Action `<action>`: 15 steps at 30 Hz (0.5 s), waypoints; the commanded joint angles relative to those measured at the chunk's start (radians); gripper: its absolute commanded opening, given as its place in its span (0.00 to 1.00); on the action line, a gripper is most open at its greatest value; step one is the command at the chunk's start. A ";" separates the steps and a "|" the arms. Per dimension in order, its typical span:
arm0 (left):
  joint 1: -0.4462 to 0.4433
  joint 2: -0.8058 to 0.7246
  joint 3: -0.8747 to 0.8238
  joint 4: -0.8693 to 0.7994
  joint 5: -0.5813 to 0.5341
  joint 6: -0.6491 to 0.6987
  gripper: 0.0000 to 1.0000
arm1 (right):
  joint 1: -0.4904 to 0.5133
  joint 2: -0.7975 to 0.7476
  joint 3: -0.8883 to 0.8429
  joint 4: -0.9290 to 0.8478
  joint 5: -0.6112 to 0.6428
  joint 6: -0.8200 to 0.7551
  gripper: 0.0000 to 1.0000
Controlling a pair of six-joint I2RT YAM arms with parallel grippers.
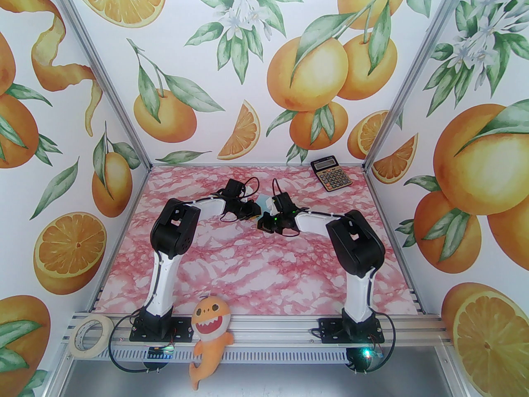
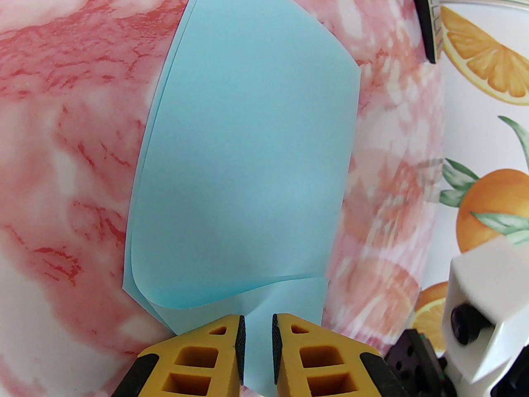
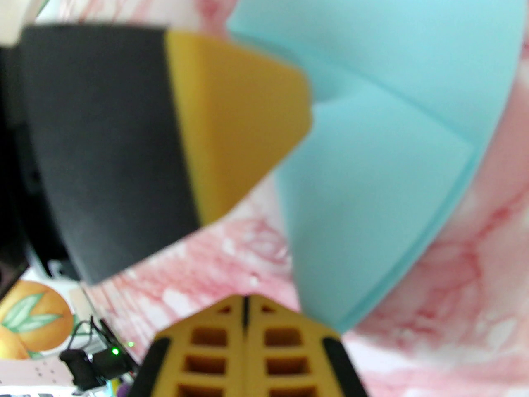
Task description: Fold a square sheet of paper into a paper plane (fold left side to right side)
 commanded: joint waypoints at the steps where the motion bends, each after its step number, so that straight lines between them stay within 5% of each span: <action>1: -0.009 0.004 -0.009 0.012 0.001 0.006 0.20 | -0.013 0.022 0.007 -0.007 0.011 -0.001 0.01; 15: -0.009 0.005 -0.008 0.005 -0.001 0.008 0.20 | -0.030 0.050 -0.035 -0.004 0.024 -0.013 0.01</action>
